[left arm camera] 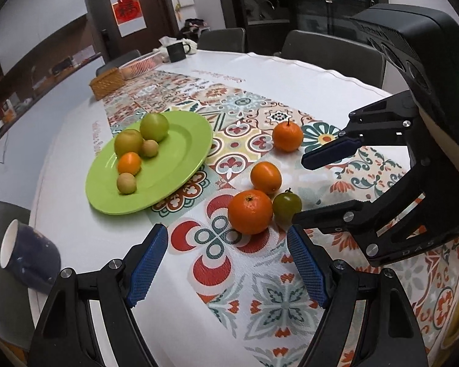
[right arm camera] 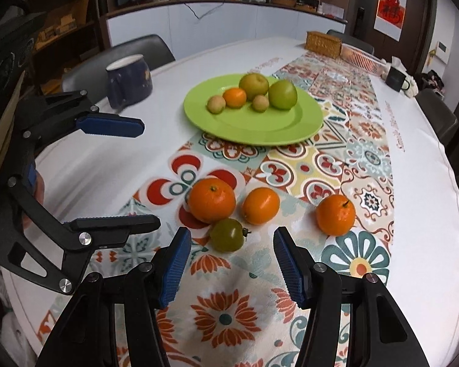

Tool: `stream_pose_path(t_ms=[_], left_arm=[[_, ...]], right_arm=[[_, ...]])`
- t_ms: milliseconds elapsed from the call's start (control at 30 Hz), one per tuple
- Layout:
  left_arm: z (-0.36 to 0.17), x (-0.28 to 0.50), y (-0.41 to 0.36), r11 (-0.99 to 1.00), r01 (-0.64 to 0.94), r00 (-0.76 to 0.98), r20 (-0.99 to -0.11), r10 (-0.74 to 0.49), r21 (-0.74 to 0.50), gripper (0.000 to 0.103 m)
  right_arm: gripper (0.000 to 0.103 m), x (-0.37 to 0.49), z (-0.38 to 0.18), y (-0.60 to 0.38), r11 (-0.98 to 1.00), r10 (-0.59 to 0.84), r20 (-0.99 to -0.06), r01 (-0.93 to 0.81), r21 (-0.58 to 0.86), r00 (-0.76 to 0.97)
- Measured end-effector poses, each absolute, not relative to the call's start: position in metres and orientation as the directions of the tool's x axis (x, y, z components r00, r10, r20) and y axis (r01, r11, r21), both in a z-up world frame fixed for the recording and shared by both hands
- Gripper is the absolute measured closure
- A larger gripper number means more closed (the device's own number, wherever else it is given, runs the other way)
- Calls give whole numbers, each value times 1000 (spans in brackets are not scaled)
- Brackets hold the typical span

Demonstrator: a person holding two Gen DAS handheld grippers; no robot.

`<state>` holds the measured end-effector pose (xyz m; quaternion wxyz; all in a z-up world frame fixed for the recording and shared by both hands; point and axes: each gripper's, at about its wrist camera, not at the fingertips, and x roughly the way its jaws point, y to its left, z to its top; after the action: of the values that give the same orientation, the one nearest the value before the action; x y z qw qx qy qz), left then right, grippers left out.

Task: Organize fruits
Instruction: 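Grasp a large mandarin with the left tool while the right tool grasps the small green fruit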

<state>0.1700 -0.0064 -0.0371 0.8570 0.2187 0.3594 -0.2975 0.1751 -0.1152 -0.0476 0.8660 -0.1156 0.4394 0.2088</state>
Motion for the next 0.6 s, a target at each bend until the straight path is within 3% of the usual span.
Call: stream_pose_path(t_ms=[267, 467, 600], left_arm=[[-49, 187, -10, 708, 692, 532, -763, -368, 141, 23], [-57, 194, -13, 699, 705, 504, -777, -376, 119, 23], [-61, 198, -17, 696, 711, 489, -784, -383, 104, 23]], right_arm=[[47, 188, -61, -113, 880, 269, -830, -475, 6, 489], [53, 196, -68, -111, 877, 273, -841, -480, 18, 468], [68, 199, -72, -113, 869, 295, -846, -492, 45, 444]])
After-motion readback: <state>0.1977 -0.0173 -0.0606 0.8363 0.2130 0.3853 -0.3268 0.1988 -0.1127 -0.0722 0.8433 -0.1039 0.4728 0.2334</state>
